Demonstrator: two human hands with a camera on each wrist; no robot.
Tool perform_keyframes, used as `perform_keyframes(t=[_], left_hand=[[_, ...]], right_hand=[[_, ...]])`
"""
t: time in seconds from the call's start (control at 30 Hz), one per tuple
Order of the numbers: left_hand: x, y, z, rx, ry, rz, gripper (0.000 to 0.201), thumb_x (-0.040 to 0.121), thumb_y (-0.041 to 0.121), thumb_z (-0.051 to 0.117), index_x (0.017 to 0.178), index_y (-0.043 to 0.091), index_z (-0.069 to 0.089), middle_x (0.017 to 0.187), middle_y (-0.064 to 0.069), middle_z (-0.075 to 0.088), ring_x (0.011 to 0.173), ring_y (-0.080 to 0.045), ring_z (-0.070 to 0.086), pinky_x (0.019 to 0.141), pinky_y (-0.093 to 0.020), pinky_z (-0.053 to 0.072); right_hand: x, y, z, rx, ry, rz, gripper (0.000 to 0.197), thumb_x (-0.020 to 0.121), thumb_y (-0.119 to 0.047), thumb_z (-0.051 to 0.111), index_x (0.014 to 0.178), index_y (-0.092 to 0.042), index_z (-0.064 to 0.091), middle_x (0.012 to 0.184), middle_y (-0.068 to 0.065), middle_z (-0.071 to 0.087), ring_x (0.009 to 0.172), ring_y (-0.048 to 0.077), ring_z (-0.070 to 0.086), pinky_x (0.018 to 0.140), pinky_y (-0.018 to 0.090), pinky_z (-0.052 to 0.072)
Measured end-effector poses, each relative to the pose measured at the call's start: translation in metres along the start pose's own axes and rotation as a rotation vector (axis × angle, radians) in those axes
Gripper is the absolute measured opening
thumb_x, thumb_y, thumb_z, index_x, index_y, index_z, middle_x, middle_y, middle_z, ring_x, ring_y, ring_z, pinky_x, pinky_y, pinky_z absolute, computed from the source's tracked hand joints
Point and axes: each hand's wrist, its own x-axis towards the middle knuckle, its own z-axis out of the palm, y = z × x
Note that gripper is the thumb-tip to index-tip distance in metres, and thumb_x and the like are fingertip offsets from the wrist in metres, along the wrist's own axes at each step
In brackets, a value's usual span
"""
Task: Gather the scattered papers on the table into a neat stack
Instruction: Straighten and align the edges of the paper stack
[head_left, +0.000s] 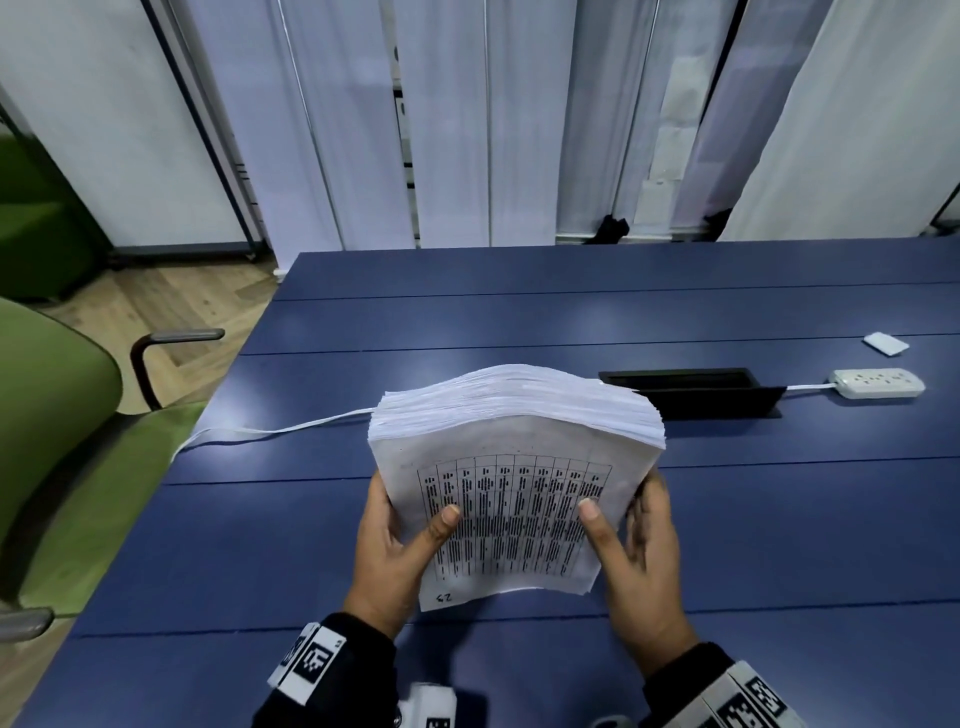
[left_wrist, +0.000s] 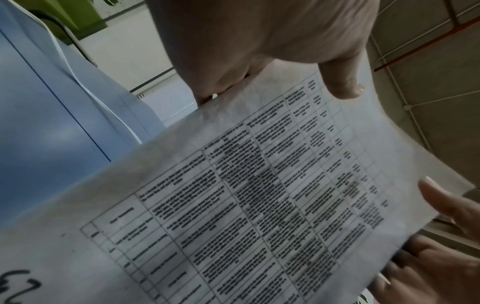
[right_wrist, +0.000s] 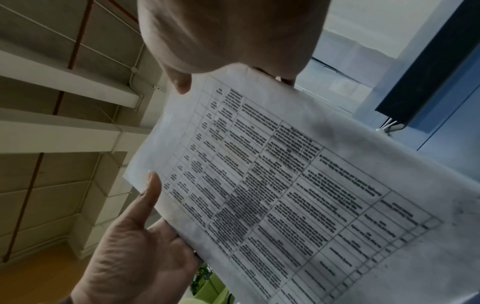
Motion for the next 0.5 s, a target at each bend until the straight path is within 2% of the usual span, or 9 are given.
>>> perform_keyframes(t=[0.07,0.13,0.23,0.33,0.37,0.43,0.5], left_hand=[[0.000,-0.003,-0.001,-0.011,0.005,-0.019,0.075,0.065,0.032,0.080,0.130,0.014,0.047,0.124,0.001,0.067,0.116,-0.013,0.061,0.091,-0.020,0.049],[-0.002,-0.005,-0.001,-0.012,0.009,-0.024,0.080,0.063,0.035,0.083,0.131,0.015,0.046,0.126,0.002,0.066,0.118,-0.014,0.060,0.094,-0.022,0.049],[-0.005,-0.006,-0.001,0.002,0.025,-0.013,0.088,0.062,0.041,0.084,0.133,0.009,0.044,0.125,0.002,0.065,0.117,-0.012,0.059,0.098,-0.025,0.048],[-0.008,-0.007,-0.001,0.002,0.026,-0.024,0.098,0.055,0.059,0.086,0.128,0.006,0.048,0.118,0.002,0.068,0.112,-0.014,0.061,0.097,-0.026,0.049],[-0.009,-0.008,-0.002,-0.003,0.032,-0.029,0.098,0.054,0.060,0.086,0.128,0.006,0.048,0.119,0.000,0.068,0.114,-0.016,0.061,0.097,-0.027,0.049],[-0.009,-0.010,-0.004,-0.014,0.043,-0.039,0.098,0.055,0.059,0.085,0.129,0.006,0.048,0.121,-0.006,0.066,0.117,-0.021,0.059,0.101,-0.031,0.048],[-0.008,-0.010,-0.003,-0.016,0.036,-0.049,0.097,0.057,0.058,0.085,0.130,0.008,0.047,0.123,-0.008,0.064,0.119,-0.022,0.058,0.103,-0.034,0.047]], right_hand=[[-0.002,0.001,0.001,0.011,0.020,0.021,0.076,0.073,-0.058,0.072,0.132,-0.018,0.046,0.124,0.010,0.059,0.117,0.023,0.058,0.100,0.050,0.047],[-0.004,0.003,0.002,0.044,0.023,0.052,0.078,0.069,-0.061,0.075,0.127,-0.017,0.048,0.119,0.009,0.062,0.110,0.024,0.060,0.095,0.044,0.051],[-0.005,0.009,0.001,0.024,0.034,0.046,0.082,0.067,-0.061,0.076,0.125,-0.009,0.049,0.120,0.007,0.064,0.116,0.023,0.060,0.102,0.050,0.045],[-0.007,0.011,0.000,0.023,0.029,0.040,0.067,0.071,-0.050,0.076,0.122,-0.013,0.051,0.119,0.002,0.066,0.115,0.020,0.060,0.103,0.044,0.045],[-0.007,0.012,-0.001,0.022,0.030,0.037,0.063,0.071,-0.046,0.076,0.120,-0.015,0.053,0.117,0.001,0.067,0.115,0.019,0.061,0.102,0.043,0.046],[-0.008,0.013,-0.002,0.033,0.043,0.037,0.068,0.067,-0.054,0.078,0.116,-0.010,0.057,0.113,0.003,0.069,0.111,0.021,0.063,0.100,0.045,0.047],[-0.008,0.014,-0.002,0.038,0.063,0.049,0.072,0.064,-0.058,0.078,0.112,-0.009,0.058,0.108,0.000,0.070,0.106,0.017,0.064,0.096,0.042,0.049]])
